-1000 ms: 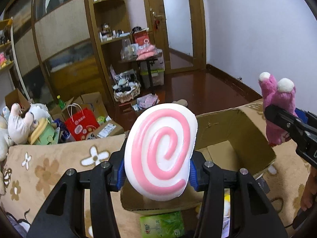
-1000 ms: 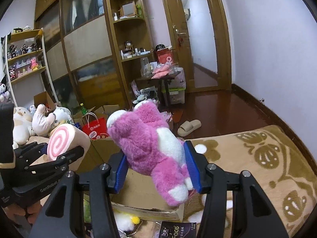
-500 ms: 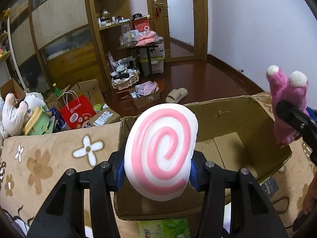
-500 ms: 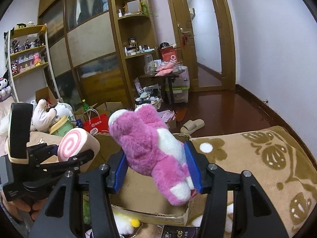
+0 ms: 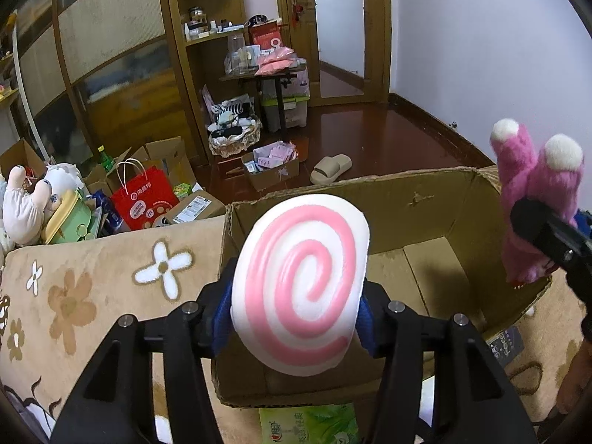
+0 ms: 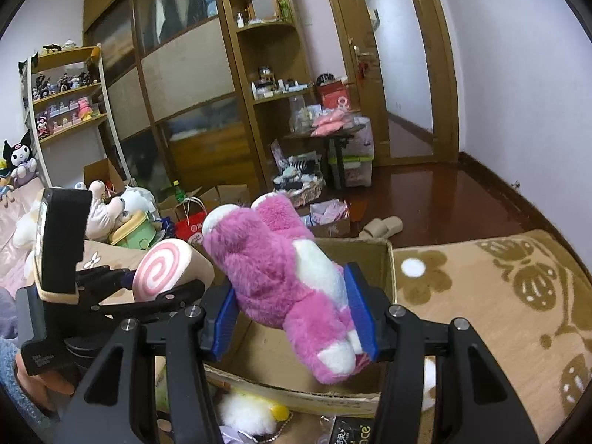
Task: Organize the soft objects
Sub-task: 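Open the left tool dropping the cushion while the right tool releases the bear into the box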
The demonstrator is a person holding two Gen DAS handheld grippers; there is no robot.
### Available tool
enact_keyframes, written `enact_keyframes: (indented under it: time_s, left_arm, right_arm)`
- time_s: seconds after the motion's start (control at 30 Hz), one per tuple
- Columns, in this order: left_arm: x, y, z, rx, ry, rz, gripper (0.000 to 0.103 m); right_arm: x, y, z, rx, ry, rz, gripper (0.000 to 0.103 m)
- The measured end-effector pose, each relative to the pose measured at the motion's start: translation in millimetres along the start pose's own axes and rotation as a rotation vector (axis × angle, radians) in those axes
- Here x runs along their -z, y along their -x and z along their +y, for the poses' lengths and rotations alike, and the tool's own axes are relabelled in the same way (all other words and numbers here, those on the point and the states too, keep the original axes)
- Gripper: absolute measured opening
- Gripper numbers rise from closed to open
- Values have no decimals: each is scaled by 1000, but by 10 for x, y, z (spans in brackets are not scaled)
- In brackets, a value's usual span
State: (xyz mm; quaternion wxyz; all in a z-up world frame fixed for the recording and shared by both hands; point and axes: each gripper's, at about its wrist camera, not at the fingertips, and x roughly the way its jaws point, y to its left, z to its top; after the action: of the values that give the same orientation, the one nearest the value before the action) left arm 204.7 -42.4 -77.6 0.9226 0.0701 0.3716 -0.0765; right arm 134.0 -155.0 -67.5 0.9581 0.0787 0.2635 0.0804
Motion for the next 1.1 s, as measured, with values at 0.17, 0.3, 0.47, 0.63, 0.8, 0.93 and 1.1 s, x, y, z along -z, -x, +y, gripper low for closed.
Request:
enact_keyframes:
  time_s: [0.17, 0.3, 0.47, 0.63, 0.8, 0.93, 1.1]
  left_arm:
    - [-20, 73, -6, -8, 0, -24, 57]
    - [-29, 131, 8, -14, 4, -38, 63]
    - [-24, 142, 50, -27, 15, -23, 67]
    - [-15, 192, 59, -40, 13, -22, 75]
    - [11, 279, 49, -55, 4, -28, 81]
    - [30, 360, 80, -68, 13, -34, 90]
    - [90, 537, 152, -91, 48, -38, 92]
  right_arm:
    - [20, -53, -56, 5, -30, 26, 58]
    - [44, -63, -69, 6, -46, 37, 58]
    - [61, -39, -11, 18, -27, 39, 59]
    - [81, -20, 3, 17, -33, 51, 61]
    - [94, 12, -8, 20, -42, 48, 71]
    - [74, 73, -12, 19, -56, 32, 80]
    - [56, 185, -19, 42, -71, 10, 97]
